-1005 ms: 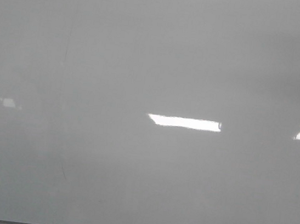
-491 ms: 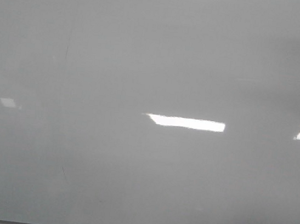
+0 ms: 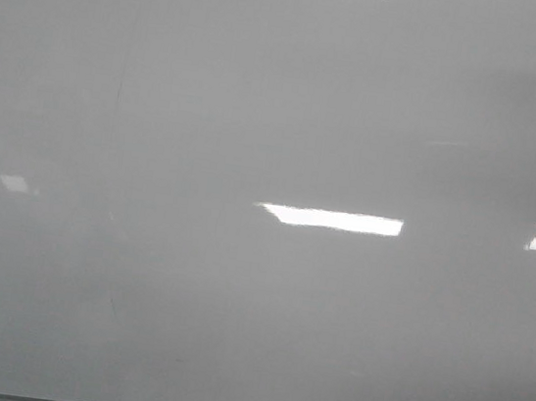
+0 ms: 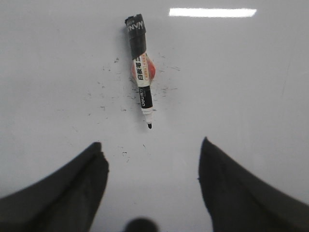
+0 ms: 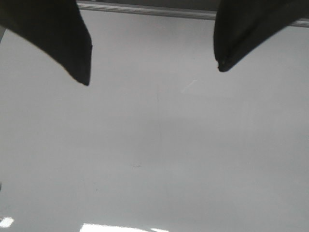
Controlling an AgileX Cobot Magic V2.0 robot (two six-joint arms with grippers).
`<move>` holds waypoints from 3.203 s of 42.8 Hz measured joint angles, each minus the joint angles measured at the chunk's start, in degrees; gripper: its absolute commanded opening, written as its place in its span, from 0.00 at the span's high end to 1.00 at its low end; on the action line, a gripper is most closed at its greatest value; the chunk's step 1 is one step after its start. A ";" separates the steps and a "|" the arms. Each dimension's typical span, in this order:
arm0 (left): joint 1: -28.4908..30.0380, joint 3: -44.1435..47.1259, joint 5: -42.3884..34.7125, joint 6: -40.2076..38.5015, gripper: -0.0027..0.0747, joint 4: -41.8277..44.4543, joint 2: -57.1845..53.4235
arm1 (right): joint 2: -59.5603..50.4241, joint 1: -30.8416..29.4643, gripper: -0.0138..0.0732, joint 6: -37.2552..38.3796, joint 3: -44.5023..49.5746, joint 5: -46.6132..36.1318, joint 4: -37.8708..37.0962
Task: Write number 8 on whiteboard
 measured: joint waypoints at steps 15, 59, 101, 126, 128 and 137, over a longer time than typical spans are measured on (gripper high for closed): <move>0.00 -0.24 -10.06 -0.36 0.28 -0.09 14.12 | 0.00 0.00 0.20 0.00 0.00 0.04 0.00; 0.00 -8.77 -23.52 -0.36 0.58 -0.13 45.20 | 0.00 0.00 0.20 0.00 0.00 0.13 0.00; -11.29 -21.62 9.74 19.53 0.99 -1.16 38.68 | 4.65 0.00 0.20 0.00 -12.54 12.78 0.00; -38.12 -24.50 18.02 46.11 0.99 -13.85 38.68 | 22.40 7.71 0.20 -24.52 -20.86 22.77 16.13; -39.93 -24.50 18.30 46.35 0.99 -13.94 38.68 | 23.34 9.62 0.20 -28.62 -21.43 24.28 18.28; -46.23 -24.50 19.54 46.32 0.99 -13.97 38.78 | 25.93 22.67 0.20 -43.60 -22.14 27.05 23.55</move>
